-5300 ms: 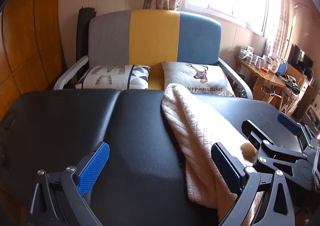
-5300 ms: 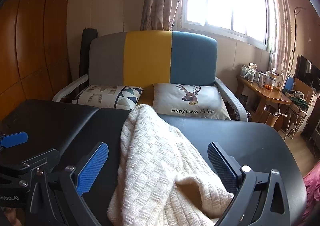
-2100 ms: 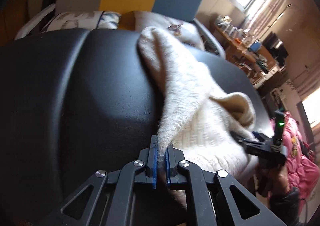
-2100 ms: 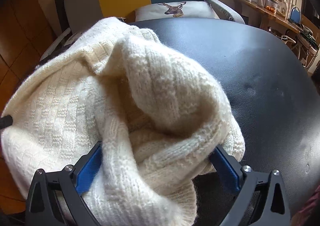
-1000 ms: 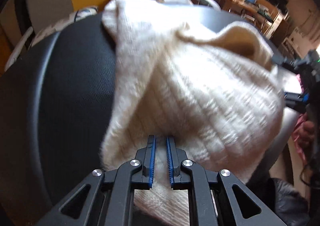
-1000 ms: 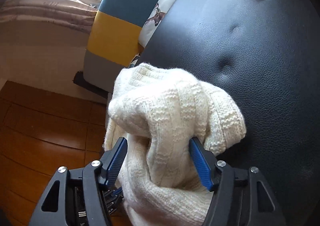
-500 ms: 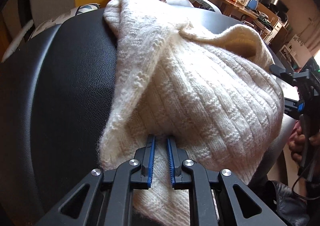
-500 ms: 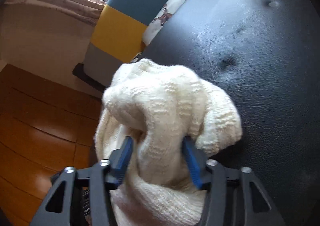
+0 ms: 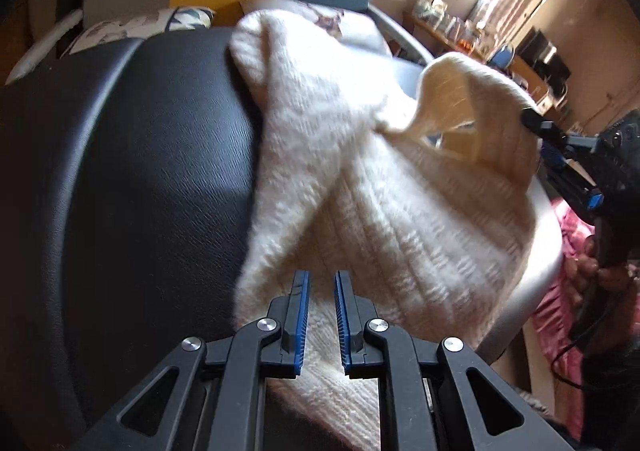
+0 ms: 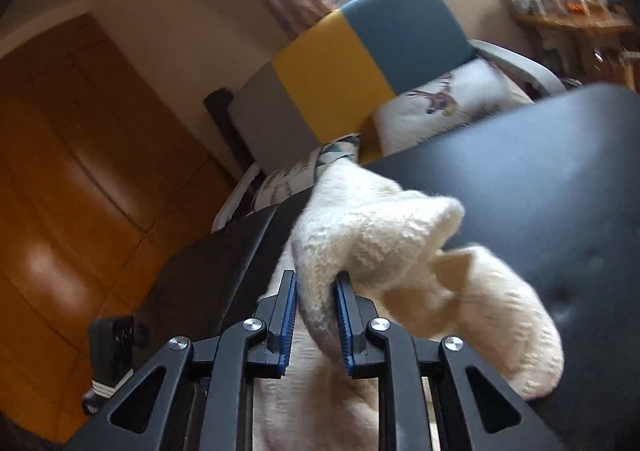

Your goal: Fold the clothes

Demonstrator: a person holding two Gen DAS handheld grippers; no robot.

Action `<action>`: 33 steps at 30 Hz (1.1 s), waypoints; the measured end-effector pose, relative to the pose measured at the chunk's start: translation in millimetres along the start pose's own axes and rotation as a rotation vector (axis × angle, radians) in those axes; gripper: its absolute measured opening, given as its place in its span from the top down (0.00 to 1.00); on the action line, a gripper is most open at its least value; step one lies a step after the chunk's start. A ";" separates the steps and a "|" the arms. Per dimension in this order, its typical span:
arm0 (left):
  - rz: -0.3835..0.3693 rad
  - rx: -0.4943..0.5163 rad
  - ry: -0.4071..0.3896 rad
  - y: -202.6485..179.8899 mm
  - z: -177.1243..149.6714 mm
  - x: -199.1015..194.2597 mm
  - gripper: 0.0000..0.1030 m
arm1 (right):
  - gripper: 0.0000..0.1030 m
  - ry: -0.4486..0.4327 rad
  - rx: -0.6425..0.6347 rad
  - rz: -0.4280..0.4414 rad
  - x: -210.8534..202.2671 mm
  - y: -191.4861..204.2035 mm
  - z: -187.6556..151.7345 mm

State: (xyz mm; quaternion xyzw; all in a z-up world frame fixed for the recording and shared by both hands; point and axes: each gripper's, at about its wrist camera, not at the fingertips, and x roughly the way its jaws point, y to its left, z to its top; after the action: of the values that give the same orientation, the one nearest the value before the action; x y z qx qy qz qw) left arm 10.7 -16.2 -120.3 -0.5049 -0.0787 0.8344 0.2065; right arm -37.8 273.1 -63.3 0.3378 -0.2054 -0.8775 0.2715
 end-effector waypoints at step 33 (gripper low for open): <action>-0.099 0.057 0.108 -60.2 76.6 52.5 0.87 | 0.69 0.095 -0.137 0.027 15.4 38.0 -66.0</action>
State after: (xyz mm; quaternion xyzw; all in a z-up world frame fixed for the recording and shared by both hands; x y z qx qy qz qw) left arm -61.6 66.3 -105.7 -0.5384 -0.0684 0.7968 0.2658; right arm 11.9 222.8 -95.4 0.3568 -0.1365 -0.8688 0.3150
